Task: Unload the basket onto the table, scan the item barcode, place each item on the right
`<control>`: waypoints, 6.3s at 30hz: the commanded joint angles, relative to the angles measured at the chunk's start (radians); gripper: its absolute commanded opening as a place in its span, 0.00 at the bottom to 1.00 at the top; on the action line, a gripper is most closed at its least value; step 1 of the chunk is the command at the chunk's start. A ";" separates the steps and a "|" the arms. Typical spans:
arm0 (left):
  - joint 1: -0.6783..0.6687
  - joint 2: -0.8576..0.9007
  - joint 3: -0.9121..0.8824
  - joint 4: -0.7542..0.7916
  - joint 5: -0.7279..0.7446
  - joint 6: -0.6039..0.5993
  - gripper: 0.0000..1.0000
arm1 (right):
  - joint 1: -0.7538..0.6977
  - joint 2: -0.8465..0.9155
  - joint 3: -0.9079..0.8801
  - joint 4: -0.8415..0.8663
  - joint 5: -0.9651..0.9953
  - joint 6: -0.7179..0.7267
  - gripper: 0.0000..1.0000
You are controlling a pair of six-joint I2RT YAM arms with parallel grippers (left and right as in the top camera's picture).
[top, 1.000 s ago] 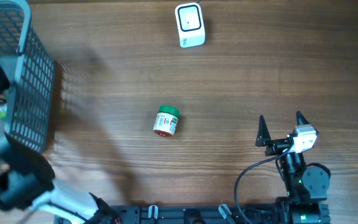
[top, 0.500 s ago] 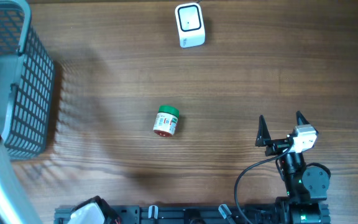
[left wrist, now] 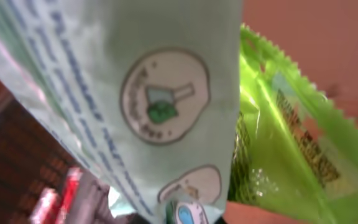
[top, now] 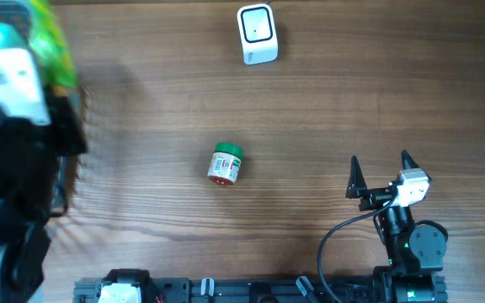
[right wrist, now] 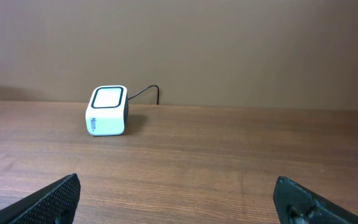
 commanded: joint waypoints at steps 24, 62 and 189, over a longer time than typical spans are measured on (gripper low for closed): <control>-0.140 0.543 -0.474 0.089 0.031 -0.347 0.04 | 0.004 -0.003 -0.001 0.005 0.002 -0.010 1.00; -0.090 0.682 -0.478 0.402 0.171 -0.418 0.72 | 0.004 -0.003 -0.001 0.005 0.002 -0.010 1.00; -0.067 0.730 -0.727 0.489 0.154 -0.575 0.33 | 0.004 -0.003 -0.001 0.005 0.002 -0.010 1.00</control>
